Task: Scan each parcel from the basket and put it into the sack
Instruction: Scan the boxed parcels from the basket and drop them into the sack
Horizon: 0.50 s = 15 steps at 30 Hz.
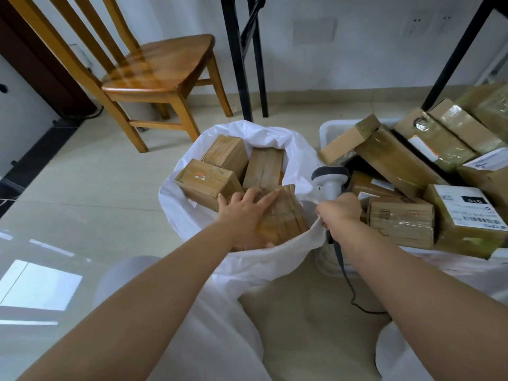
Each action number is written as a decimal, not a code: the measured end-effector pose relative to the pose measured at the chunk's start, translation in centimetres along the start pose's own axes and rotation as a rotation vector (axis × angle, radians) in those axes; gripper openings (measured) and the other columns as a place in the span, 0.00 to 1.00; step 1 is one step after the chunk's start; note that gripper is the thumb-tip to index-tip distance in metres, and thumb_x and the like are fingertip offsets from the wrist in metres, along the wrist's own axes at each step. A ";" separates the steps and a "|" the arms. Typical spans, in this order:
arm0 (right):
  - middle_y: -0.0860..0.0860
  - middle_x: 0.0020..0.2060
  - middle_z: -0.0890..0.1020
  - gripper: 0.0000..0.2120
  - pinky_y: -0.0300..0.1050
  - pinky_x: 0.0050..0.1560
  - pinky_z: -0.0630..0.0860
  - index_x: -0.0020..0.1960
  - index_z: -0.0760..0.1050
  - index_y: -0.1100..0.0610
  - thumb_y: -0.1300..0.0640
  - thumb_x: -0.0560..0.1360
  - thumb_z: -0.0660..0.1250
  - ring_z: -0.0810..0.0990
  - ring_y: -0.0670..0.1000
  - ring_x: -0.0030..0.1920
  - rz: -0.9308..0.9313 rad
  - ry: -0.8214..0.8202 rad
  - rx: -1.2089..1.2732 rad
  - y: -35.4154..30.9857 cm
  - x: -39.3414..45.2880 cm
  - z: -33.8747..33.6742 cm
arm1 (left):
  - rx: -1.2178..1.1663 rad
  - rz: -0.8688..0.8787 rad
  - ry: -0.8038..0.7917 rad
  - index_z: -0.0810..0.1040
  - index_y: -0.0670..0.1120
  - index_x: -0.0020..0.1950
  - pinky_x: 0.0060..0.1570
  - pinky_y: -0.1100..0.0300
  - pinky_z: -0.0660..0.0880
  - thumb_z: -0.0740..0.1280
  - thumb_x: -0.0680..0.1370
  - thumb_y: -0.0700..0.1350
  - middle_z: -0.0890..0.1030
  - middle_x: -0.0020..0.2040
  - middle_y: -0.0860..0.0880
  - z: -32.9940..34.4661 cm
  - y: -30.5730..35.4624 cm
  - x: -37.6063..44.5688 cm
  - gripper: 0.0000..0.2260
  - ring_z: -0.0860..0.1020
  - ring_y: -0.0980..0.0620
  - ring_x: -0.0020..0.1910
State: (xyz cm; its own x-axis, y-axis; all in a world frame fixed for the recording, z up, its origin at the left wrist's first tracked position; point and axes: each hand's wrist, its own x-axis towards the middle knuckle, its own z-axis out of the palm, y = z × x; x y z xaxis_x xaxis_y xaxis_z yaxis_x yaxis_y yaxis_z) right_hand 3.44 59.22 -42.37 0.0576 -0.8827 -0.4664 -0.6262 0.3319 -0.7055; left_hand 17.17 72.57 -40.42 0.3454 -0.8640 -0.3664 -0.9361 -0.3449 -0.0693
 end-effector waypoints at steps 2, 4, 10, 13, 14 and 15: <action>0.59 0.57 0.77 0.20 0.51 0.55 0.78 0.65 0.69 0.59 0.62 0.75 0.70 0.79 0.59 0.56 0.012 -0.008 0.005 -0.1 0.1 -0.2 | 0.167 -0.005 0.061 0.35 0.60 0.77 0.69 0.30 0.55 0.72 0.73 0.59 0.54 0.77 0.46 1.4 1.4 0.2 0.50 0.59 0.37 0.74; 0.59 0.57 0.77 0.20 0.49 0.51 0.78 0.65 0.69 0.60 0.62 0.75 0.69 0.80 0.59 0.55 0.018 -0.019 0.018 -0.2 0.4 -0.4 | 0.222 0.021 0.094 0.36 0.60 0.78 0.70 0.33 0.56 0.70 0.76 0.54 0.55 0.77 0.45 2.9 2.1 0.2 0.46 0.59 0.36 0.74; 0.59 0.53 0.80 0.20 0.43 0.39 0.76 0.63 0.71 0.61 0.62 0.73 0.70 0.82 0.59 0.51 0.066 -0.006 0.032 0.3 1.0 -1.2 | -0.106 0.072 0.157 0.60 0.60 0.75 0.65 0.51 0.71 0.65 0.81 0.50 0.70 0.69 0.51 2.8 2.4 1.0 0.25 0.69 0.46 0.69; 0.59 0.54 0.79 0.20 0.46 0.45 0.76 0.64 0.70 0.60 0.63 0.73 0.70 0.81 0.59 0.53 0.054 -0.008 0.050 0.6 1.0 -1.1 | -0.088 0.068 0.120 0.64 0.60 0.75 0.61 0.54 0.75 0.64 0.81 0.46 0.73 0.66 0.50 2.8 2.3 1.0 0.23 0.73 0.46 0.66; 0.58 0.54 0.78 0.21 0.47 0.46 0.76 0.64 0.69 0.59 0.63 0.73 0.70 0.80 0.59 0.53 0.050 -0.008 0.053 0.6 1.1 -1.1 | -0.056 0.052 0.094 0.65 0.59 0.74 0.61 0.53 0.76 0.65 0.81 0.45 0.73 0.65 0.50 2.8 2.6 1.0 0.23 0.74 0.46 0.64; 0.57 0.54 0.77 0.21 0.47 0.48 0.77 0.64 0.69 0.59 0.63 0.74 0.69 0.80 0.58 0.54 0.052 -0.010 0.056 0.5 0.9 -1.0 | -0.031 0.024 0.048 0.66 0.57 0.74 0.60 0.53 0.76 0.65 0.81 0.44 0.74 0.64 0.49 3.0 2.9 1.4 0.22 0.75 0.46 0.63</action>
State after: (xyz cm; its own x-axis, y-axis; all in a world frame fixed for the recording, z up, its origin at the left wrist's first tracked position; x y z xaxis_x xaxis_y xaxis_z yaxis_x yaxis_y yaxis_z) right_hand 2.43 58.21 -42.59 0.0344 -0.8606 -0.5082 -0.5838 0.3954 -0.7091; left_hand 14.77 71.45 -43.87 0.3268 -0.8884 -0.3225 -0.9417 -0.3349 -0.0317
